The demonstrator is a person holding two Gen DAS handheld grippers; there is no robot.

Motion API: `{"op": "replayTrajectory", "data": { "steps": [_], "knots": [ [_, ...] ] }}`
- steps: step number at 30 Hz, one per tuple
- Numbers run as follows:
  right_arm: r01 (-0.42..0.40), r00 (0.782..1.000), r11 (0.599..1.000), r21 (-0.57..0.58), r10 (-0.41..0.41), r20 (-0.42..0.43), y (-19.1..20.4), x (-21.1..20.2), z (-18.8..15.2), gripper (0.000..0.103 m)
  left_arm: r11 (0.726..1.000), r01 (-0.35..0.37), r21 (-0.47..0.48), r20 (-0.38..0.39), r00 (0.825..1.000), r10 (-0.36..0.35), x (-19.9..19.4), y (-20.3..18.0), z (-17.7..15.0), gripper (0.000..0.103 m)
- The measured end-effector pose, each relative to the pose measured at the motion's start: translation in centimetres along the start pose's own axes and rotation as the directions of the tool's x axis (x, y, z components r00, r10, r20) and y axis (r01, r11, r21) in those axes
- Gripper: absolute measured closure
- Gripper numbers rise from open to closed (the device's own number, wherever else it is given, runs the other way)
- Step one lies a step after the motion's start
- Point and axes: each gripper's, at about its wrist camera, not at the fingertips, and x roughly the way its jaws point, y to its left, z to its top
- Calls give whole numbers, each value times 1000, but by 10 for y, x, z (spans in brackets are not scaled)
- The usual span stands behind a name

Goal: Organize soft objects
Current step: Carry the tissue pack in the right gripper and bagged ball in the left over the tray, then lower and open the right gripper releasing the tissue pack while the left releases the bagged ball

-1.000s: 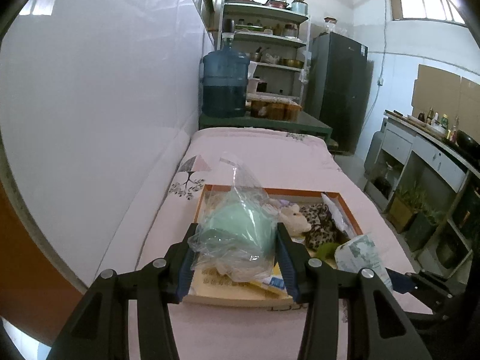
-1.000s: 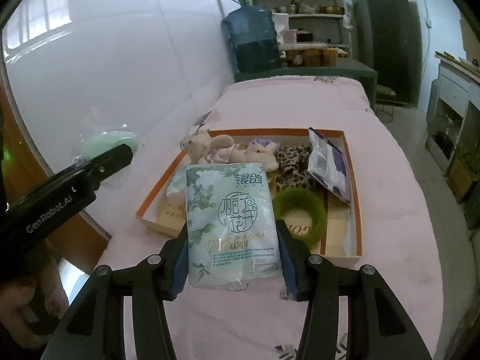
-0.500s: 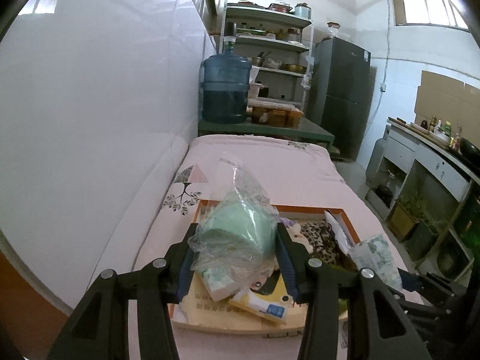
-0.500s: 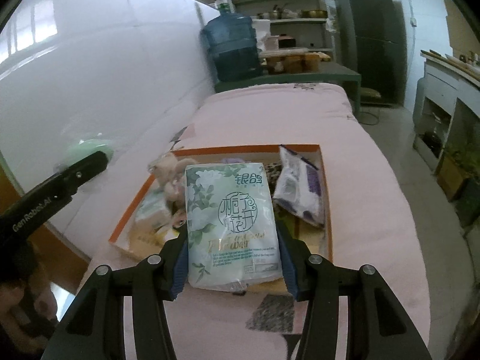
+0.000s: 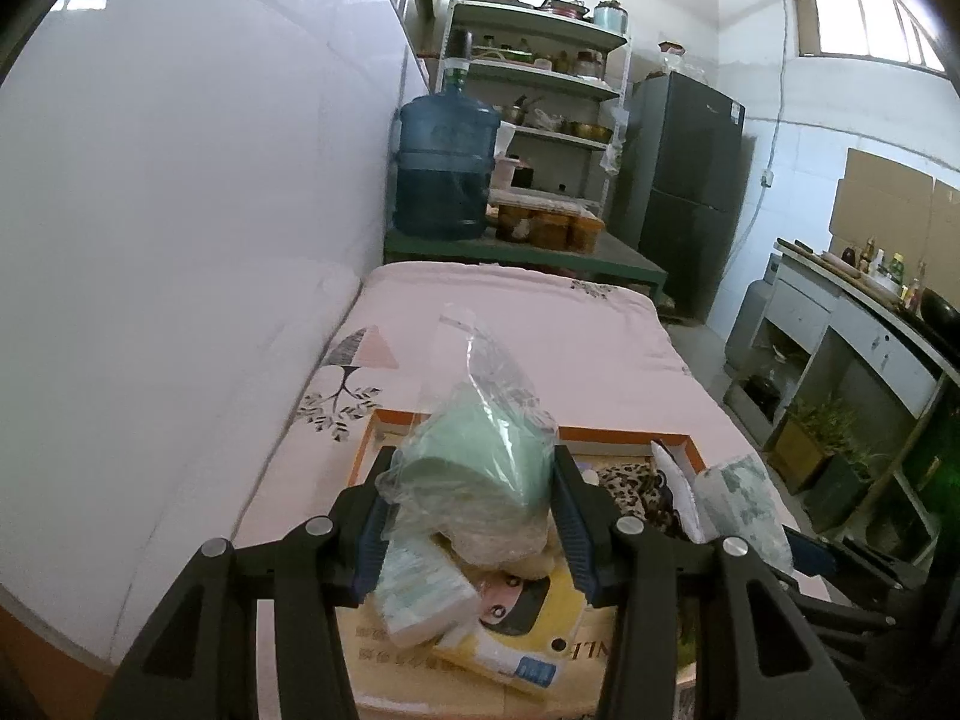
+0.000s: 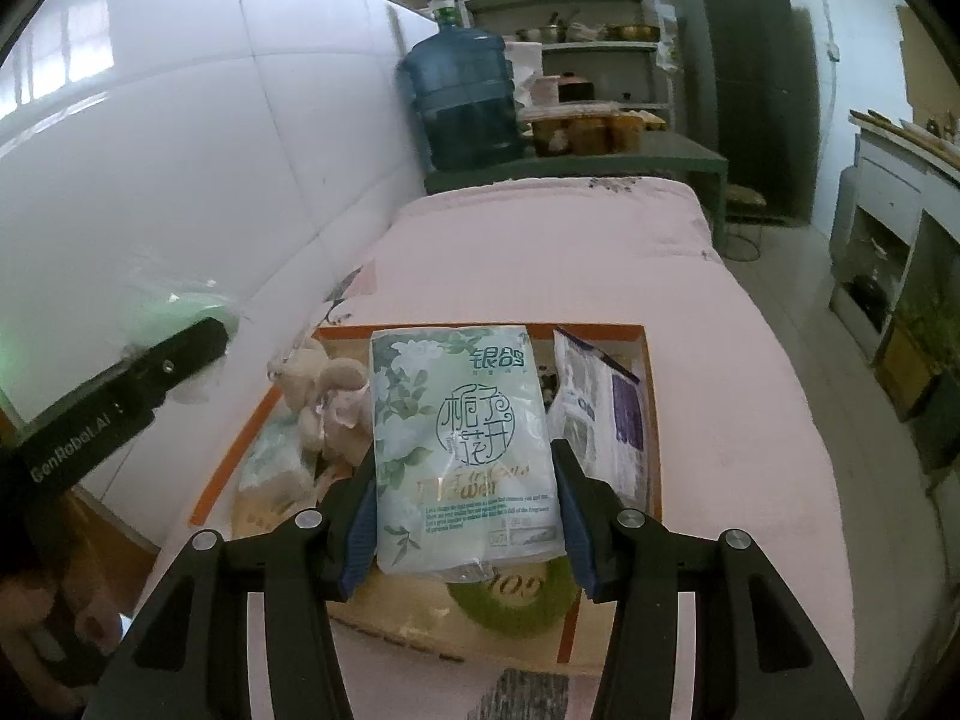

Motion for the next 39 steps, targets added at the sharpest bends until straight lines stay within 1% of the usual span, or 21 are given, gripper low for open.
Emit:
{"op": "replayTrajectory", "data": {
  "steps": [9, 18, 25, 32, 39],
  "knots": [
    [-11, 1000, 1000, -10, 10, -23, -4, 27, 9, 50, 1000, 23, -2, -46, 999, -23, 25, -4, -7, 54],
    [-15, 998, 1000, -19, 13, -68, -8, 53, 5, 50, 999, 41, 5, -90, 995, -40, 45, -9, -18, 54],
    [-20, 995, 999, -41, 16, -96, -7, 70, -1, 50, 999, 37, 7, -135, 990, -36, 62, -10, -33, 54],
    [-19, 993, 998, -67, 11, -121, -2, 85, -5, 50, 1000, 28, 0, -201, 979, -27, 86, -1, -48, 55],
    [-19, 993, 997, -76, 10, -119, -2, 87, -6, 50, 1000, 31, -1, -196, 980, -30, 86, 2, -53, 55]
  ]
}}
